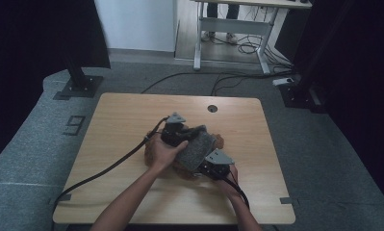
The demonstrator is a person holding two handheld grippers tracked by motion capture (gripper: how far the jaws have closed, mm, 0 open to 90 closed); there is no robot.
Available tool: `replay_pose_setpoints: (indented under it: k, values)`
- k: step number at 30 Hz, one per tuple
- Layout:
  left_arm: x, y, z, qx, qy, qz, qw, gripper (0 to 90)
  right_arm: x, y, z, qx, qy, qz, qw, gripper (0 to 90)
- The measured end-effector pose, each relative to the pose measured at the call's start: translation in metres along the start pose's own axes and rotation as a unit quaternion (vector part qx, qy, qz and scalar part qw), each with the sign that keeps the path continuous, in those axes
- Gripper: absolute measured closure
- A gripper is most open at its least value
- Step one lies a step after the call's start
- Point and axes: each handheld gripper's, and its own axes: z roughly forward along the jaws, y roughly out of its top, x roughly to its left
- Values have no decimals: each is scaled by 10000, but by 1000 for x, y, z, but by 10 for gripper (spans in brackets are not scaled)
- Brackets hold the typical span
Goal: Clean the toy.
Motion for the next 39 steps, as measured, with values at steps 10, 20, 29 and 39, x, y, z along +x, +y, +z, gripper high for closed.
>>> replay_pose_setpoints:
  k: [10,20,29,39]
  values:
    - [35,-31,-35,68,508,-73,9987,863,6,-10,-10,-74,6,-282,9996,510]
    - [76,-61,-78,-129,563,-639,9963,864,5,-12,-13,-125,117,-163,9997,495]
    - [66,-91,-78,-316,418,-612,9967,873,-10,-11,-24,-103,711,766,9945,238]
    - [52,-106,-85,-502,532,-332,9968,874,-36,19,-33,-46,979,1545,9831,134]
